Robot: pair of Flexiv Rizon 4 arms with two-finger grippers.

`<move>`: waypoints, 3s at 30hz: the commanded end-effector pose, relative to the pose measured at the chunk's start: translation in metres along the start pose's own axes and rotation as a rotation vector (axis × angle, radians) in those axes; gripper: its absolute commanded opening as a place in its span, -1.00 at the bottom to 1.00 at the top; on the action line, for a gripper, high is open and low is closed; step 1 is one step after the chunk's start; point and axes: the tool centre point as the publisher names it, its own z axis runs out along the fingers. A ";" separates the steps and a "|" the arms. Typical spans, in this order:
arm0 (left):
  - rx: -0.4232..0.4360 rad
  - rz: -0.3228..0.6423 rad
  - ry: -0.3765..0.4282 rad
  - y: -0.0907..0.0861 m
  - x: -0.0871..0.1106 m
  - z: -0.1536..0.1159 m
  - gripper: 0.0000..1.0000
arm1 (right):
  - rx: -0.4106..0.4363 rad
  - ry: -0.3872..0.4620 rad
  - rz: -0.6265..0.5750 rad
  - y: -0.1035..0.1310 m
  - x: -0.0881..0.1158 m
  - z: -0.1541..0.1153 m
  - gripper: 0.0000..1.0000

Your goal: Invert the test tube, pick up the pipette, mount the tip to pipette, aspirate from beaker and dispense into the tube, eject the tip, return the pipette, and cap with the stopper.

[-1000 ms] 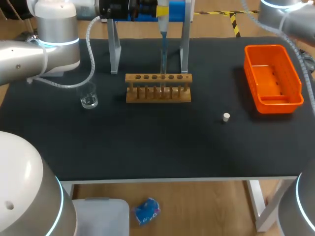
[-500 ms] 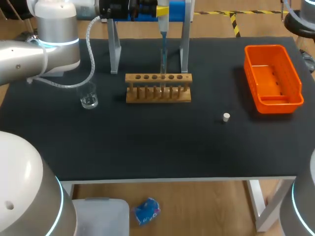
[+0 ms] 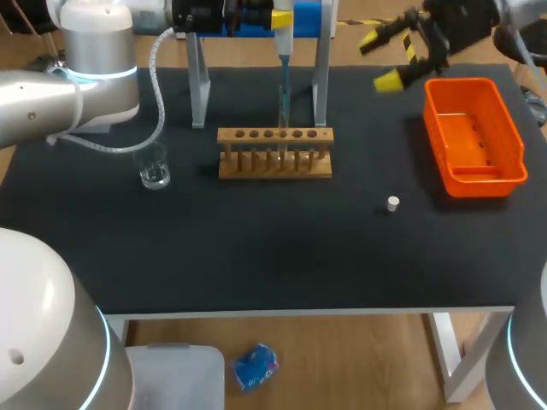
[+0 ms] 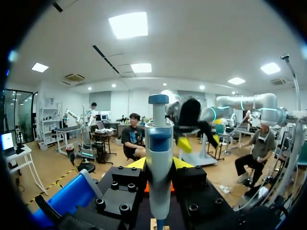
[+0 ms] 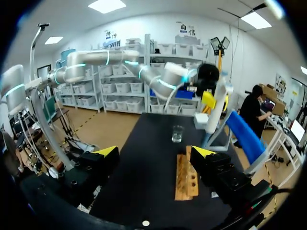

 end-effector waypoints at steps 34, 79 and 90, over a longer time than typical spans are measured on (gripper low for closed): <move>-0.002 -0.001 -0.001 -0.001 0.000 0.000 -1.00 | 0.156 -0.053 -0.048 -0.076 -0.047 0.063 1.00; -0.003 -0.001 0.000 -0.002 0.001 0.000 -1.00 | 0.137 -0.179 0.014 -0.102 -0.098 0.110 1.00; -0.030 -0.011 -0.005 -0.014 0.004 0.003 -1.00 | 0.137 -0.179 0.014 -0.102 -0.098 0.110 1.00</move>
